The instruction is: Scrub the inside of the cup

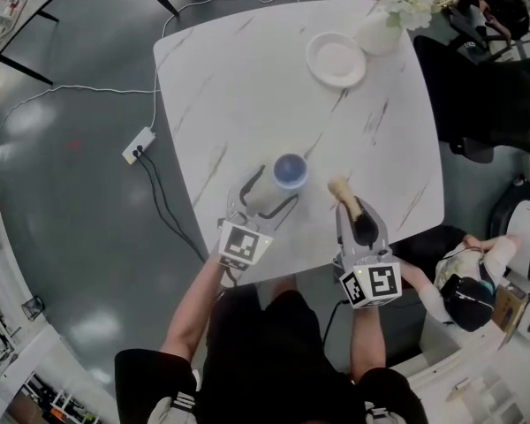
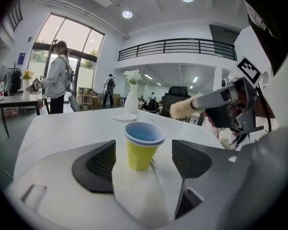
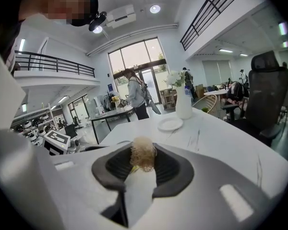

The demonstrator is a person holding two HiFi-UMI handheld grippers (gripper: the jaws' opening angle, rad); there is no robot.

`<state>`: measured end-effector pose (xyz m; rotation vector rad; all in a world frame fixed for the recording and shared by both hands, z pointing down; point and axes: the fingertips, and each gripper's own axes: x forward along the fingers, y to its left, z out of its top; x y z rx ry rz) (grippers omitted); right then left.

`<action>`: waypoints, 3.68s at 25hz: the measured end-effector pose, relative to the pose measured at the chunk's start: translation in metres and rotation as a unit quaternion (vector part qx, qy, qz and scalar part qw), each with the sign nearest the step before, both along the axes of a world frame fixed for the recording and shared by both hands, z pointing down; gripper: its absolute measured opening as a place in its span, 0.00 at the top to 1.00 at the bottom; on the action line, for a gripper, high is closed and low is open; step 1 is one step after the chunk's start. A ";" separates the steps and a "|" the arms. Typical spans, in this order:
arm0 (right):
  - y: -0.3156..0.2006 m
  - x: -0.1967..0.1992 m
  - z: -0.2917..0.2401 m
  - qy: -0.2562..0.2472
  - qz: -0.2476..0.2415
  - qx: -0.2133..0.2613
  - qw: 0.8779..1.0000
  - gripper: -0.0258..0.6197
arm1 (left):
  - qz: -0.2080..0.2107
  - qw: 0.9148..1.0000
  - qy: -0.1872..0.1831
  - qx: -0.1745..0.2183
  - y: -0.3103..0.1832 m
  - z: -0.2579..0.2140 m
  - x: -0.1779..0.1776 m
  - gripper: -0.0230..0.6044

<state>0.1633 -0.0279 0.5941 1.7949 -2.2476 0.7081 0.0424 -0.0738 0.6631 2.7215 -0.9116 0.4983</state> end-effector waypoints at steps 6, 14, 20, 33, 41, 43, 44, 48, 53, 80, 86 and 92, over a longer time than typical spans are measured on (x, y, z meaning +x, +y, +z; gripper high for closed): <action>-0.001 0.008 0.007 0.001 0.012 -0.010 1.000 0.79 | 0.020 0.999 -0.017 0.024 -0.011 0.009 0.016 0.30; -0.010 0.015 0.015 -0.003 0.020 -0.018 1.000 0.79 | 0.035 0.999 -0.023 0.033 -0.024 0.018 0.033 0.27; -0.015 0.019 0.019 -0.008 0.024 -0.023 0.999 0.79 | 0.040 0.998 0.004 0.048 -0.033 0.011 0.044 0.31; -0.011 0.027 0.012 -0.012 0.021 -0.020 0.999 0.79 | 0.059 0.997 -0.034 0.026 -0.022 0.017 0.044 0.39; -0.015 0.005 -0.023 -0.014 -0.024 0.008 1.000 0.79 | 0.085 0.993 -0.076 0.034 0.000 -0.001 0.034 0.39; -0.014 -0.007 -0.035 -0.015 -0.043 0.016 0.999 0.79 | 0.085 0.992 -0.081 0.037 0.005 -0.012 0.030 0.39; -0.013 -0.014 -0.042 -0.015 -0.055 0.019 0.998 0.79 | 0.085 0.992 -0.084 0.040 0.007 -0.017 0.028 0.39; -0.007 -0.043 -0.067 -0.012 -0.101 0.035 0.994 0.79 | 0.090 0.988 -0.111 0.066 0.015 -0.038 0.020 0.39; 0.003 -0.074 -0.096 -0.011 -0.143 0.047 0.989 0.79 | 0.088 0.983 -0.140 0.085 0.025 -0.057 0.004 0.39; 0.041 -0.175 -0.081 0.090 -0.271 -0.054 0.957 0.79 | 0.116 0.956 -0.223 0.151 0.066 -0.113 -0.045 0.39; 0.041 -0.175 -0.074 0.091 -0.267 -0.066 0.957 0.79 | 0.131 0.950 -0.234 0.157 0.072 -0.114 -0.042 0.39; 0.040 -0.177 -0.077 0.087 -0.263 -0.066 0.959 0.79 | 0.136 0.952 -0.230 0.152 0.079 -0.111 -0.041 0.39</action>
